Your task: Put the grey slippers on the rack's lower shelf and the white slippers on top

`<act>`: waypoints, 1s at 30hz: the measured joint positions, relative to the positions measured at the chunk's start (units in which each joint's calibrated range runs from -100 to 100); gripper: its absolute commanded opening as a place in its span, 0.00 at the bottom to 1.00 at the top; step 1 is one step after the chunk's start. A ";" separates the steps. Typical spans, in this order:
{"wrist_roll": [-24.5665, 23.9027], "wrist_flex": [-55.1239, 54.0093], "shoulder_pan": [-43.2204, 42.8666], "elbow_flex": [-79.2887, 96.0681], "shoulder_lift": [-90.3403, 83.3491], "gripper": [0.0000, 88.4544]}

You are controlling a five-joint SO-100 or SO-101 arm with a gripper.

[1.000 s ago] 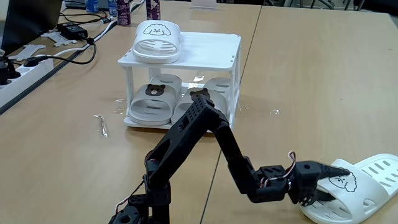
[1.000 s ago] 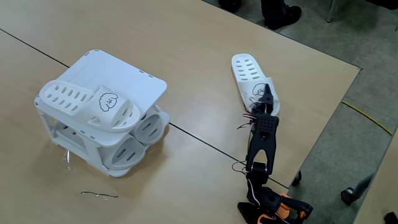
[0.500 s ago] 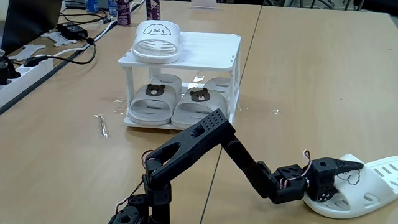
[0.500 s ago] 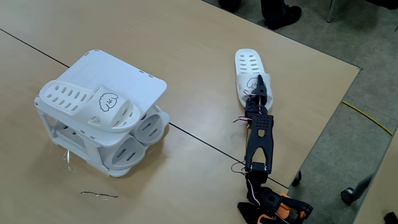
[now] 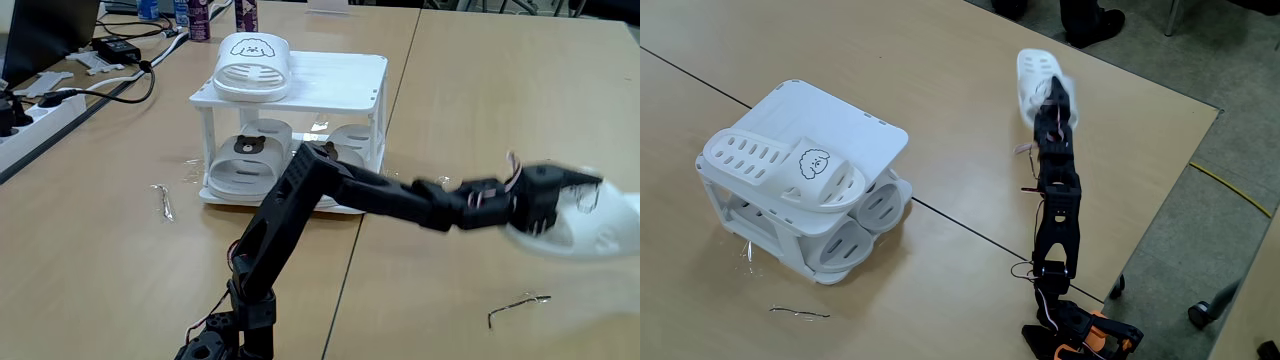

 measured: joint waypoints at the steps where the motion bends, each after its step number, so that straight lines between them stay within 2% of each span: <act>1: 0.00 4.89 0.00 -2.70 -1.98 0.01; 6: 0.00 28.84 0.00 -16.44 -11.79 0.01; 10: 0.00 37.00 -0.07 -18.06 -19.30 0.01; 14: 0.00 44.03 -4.64 -18.06 -27.96 0.01; 22: 0.00 45.06 -23.00 -17.16 -38.52 0.01; 30: 0.00 45.06 -39.78 -13.66 -38.76 0.01</act>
